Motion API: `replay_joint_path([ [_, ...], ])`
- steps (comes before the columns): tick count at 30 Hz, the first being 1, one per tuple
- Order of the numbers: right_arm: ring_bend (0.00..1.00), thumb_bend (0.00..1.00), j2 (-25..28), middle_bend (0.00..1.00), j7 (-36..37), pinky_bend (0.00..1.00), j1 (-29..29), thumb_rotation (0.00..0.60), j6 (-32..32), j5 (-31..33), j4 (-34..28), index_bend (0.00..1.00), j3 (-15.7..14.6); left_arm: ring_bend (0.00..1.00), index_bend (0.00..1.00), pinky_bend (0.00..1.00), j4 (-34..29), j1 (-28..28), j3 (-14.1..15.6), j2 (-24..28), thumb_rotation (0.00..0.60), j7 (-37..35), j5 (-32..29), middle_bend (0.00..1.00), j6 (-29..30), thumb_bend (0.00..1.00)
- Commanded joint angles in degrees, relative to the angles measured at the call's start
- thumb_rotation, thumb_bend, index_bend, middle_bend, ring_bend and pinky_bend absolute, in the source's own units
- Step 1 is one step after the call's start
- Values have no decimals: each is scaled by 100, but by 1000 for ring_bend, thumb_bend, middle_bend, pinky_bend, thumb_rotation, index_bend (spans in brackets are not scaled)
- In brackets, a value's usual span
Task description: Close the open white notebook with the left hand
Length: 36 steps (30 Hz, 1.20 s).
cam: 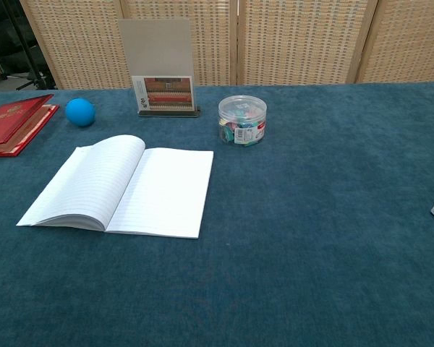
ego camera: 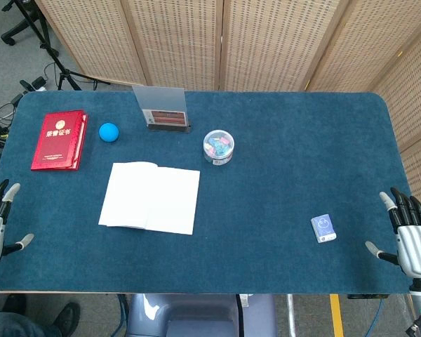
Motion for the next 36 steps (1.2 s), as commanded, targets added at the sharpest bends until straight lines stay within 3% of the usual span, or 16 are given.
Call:
replay_joint_path([
  [1, 0, 0, 2, 0, 7, 0, 4, 600, -9, -2, 1, 0, -1, 0, 0, 0, -2, 2, 2, 4, 600, -3, 2, 0, 0, 0],
  [14, 0, 0, 42, 0, 60, 0, 18, 600, -70, 16, -26, 0, -11, 0, 0, 0, 202, -170, 53, -111, 600, -110, 183, 0, -229, 11],
  [19, 0, 0, 109, 0, 208, 0, 16, 600, -100, 25, -38, 0, -16, 0, 0, 0, 993, -586, 206, -862, 600, -24, 667, 0, -630, 76],
  [25, 0, 0, 162, 0, 359, 0, 44, 600, -206, 74, -32, 0, -16, 0, 0, 0, 1426, -814, 294, -1502, 600, -63, 870, 0, -818, 209],
  [36, 0, 0, 204, 0, 431, 0, 76, 600, -294, 66, -57, 0, -42, 0, 0, 0, 1684, -1155, 218, -2246, 600, 227, 898, 0, -1055, 239],
])
